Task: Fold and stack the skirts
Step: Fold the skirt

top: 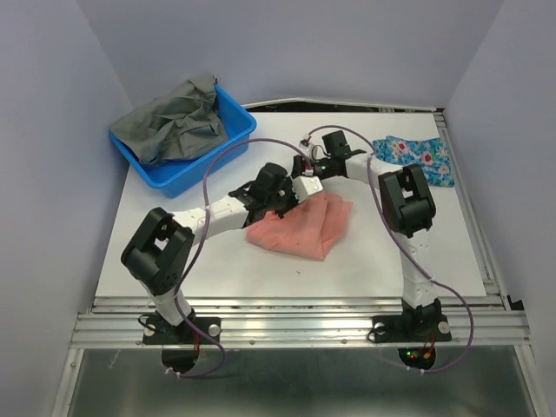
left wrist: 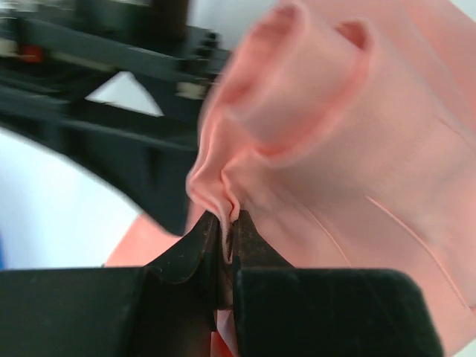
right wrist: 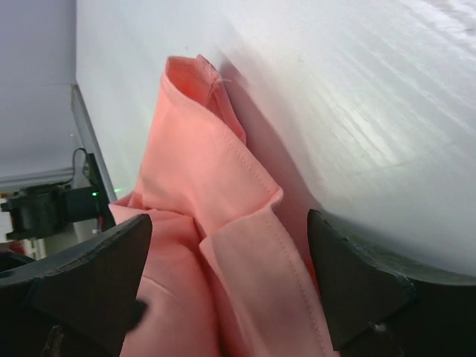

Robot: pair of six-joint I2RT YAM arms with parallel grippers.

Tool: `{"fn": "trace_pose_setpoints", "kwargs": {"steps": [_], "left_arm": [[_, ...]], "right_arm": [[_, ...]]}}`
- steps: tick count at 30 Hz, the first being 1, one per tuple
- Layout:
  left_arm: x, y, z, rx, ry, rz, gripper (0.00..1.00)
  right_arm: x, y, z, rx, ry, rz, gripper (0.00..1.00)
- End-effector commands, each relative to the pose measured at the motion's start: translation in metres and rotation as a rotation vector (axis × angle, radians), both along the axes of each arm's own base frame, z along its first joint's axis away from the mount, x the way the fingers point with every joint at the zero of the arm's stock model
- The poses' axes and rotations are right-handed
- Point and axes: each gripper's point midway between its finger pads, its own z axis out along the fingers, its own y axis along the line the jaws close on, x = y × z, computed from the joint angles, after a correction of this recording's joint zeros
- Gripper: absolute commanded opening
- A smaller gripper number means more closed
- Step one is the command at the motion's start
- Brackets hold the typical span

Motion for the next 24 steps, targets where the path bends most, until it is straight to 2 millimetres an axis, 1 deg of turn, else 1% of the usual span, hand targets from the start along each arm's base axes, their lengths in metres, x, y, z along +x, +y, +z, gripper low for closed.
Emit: {"fn": "trace_pose_setpoints", "kwargs": {"steps": [1, 2, 3, 4, 5, 6, 7, 8, 9, 10, 11, 12, 14, 15, 17, 18, 19, 20, 21, 22, 24], "left_arm": [[-0.052, -0.01, -0.017, 0.0, 0.122, -0.161, 0.0], [-0.055, -0.009, -0.013, -0.007, 0.118, -0.167, 0.0], [-0.058, -0.008, -0.005, -0.018, 0.107, -0.173, 0.0], [-0.061, -0.005, -0.003, -0.021, 0.106, -0.173, 0.0], [-0.064, -0.004, -0.001, -0.026, 0.105, -0.175, 0.0], [-0.067, -0.002, 0.007, -0.035, 0.098, -0.177, 0.0], [-0.069, -0.001, 0.011, -0.042, 0.093, -0.173, 0.0], [-0.071, -0.001, 0.016, -0.049, 0.089, -0.174, 0.0], [-0.073, 0.0, 0.02, -0.054, 0.083, -0.176, 0.0], [-0.076, 0.001, 0.029, -0.066, 0.068, -0.179, 0.0], [-0.079, 0.0, 0.033, -0.078, 0.066, -0.185, 0.0], [-0.082, 0.002, 0.042, -0.091, 0.056, -0.187, 0.0], [-0.083, 0.001, 0.051, -0.114, 0.059, -0.179, 0.0], [-0.087, 0.004, 0.051, -0.106, 0.079, -0.176, 0.0], [-0.086, 0.005, 0.052, -0.104, 0.083, -0.164, 0.0], [-0.085, 0.006, 0.052, -0.104, 0.085, -0.153, 0.0], [-0.084, 0.005, 0.052, -0.104, 0.077, -0.15, 0.0], [-0.08, 0.007, 0.052, -0.1, 0.062, -0.13, 0.0], [-0.076, 0.007, 0.054, -0.106, 0.046, -0.119, 0.0], [-0.075, 0.009, 0.048, -0.092, 0.048, -0.11, 0.0], [-0.067, 0.011, 0.048, -0.089, 0.017, -0.08, 0.0]], "right_arm": [[-0.033, 0.018, -0.031, -0.023, 0.155, 0.051, 0.48], [-0.037, 0.02, -0.026, 0.004, 0.168, 0.069, 0.46], [-0.04, 0.021, -0.025, 0.016, 0.183, 0.077, 0.45], [-0.043, 0.022, -0.023, 0.032, 0.209, 0.079, 0.44], [-0.049, 0.023, -0.02, 0.061, 0.241, 0.097, 0.39], [-0.054, 0.023, -0.019, 0.07, 0.265, 0.101, 0.37], [-0.061, 0.021, -0.022, 0.076, 0.291, 0.107, 0.36], [-0.069, 0.024, -0.022, 0.08, 0.306, 0.124, 0.36], [-0.074, 0.023, -0.019, 0.094, 0.317, 0.137, 0.34], [-0.083, 0.027, -0.018, 0.096, 0.328, 0.153, 0.34], [-0.092, 0.027, -0.02, 0.091, 0.35, 0.161, 0.34], [-0.096, 0.027, -0.012, 0.109, 0.358, 0.171, 0.34], [-0.1, 0.027, -0.007, 0.119, 0.381, 0.17, 0.34], [-0.1, 0.027, -0.006, 0.119, 0.392, 0.165, 0.35], [-0.1, 0.027, -0.004, 0.121, 0.41, 0.156, 0.35], [-0.1, 0.029, -0.002, 0.132, 0.437, 0.154, 0.37], [-0.102, 0.03, -0.004, 0.133, 0.517, 0.131, 0.39], [-0.103, 0.031, -0.005, 0.144, 0.557, 0.127, 0.41], [-0.104, 0.033, -0.001, 0.172, 0.596, 0.141, 0.51], [-0.105, 0.033, -0.007, 0.172, 0.623, 0.136, 0.57], [-0.1, 0.034, -0.009, 0.159, 0.61, 0.122, 0.64]]}}
